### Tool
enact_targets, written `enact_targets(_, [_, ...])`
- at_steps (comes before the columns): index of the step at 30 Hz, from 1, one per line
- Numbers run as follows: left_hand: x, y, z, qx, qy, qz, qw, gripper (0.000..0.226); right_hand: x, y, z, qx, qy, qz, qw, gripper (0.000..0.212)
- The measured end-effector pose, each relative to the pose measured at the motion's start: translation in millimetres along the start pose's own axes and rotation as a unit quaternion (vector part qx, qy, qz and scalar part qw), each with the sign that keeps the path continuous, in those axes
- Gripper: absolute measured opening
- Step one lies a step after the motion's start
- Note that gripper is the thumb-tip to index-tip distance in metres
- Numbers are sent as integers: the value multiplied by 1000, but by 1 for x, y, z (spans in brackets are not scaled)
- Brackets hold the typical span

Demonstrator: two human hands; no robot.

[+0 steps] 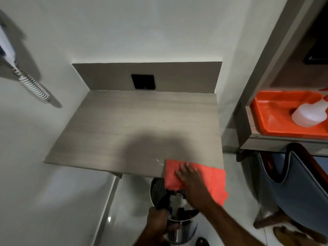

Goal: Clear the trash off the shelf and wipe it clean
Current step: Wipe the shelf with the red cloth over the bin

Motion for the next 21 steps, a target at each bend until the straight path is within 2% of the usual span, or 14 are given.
enact_targets(3, [5,0,5,-4,-14,-11,1000,22,42,-39,2,-32,70,22,997,51])
enact_targets(4, [6,-2,5,-11,-22,-13,1000,22,52,-41,-6,-83,44,-36,995,45])
enact_targets(5, [6,-3,8,-21,-23,-11,999,22,58,-41,-14,-86,19,-65,994,41])
enact_targets(7, [1,-3,19,-50,0,-13,999,24,66,-24,-7,-135,42,-170,975,40])
enact_targets(8, [-3,-2,23,-66,7,-18,998,25,64,-12,10,-196,100,-237,946,42])
enact_targets(9, [-5,-1,25,-76,6,-19,997,27,60,-2,29,-278,168,-288,901,43])
enact_targets(10, [-8,1,27,-75,1,-18,997,28,52,2,51,-323,220,-297,871,42])
enact_targets(11, [-8,4,28,-69,-5,-13,998,29,39,3,76,-339,264,-283,858,40])
enact_targets(13, [-9,7,30,-51,-28,-2,998,28,3,-3,114,-295,314,-242,870,41])
enact_targets(14, [-11,9,30,-47,-40,0,998,29,-19,-9,122,-263,305,-218,889,43])
enact_targets(18, [-23,16,39,-51,-56,4,997,27,-94,-44,73,-138,154,-126,970,50])
enact_targets(20, [-30,16,47,-46,-54,10,997,27,-104,-56,36,-64,97,-91,989,55])
enact_targets(21, [-33,17,50,-42,-60,9,997,28,-102,-60,23,-71,86,-80,991,58])
Point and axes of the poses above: each hand's wrist, its own x-axis away from the middle knuckle, its own z-axis out of the back of the hand, y = z × x, the point moved 10 cm from there along -x, towards the middle knuckle, and after that the axes turned 7 degrees about y, right-handed, at the moved point
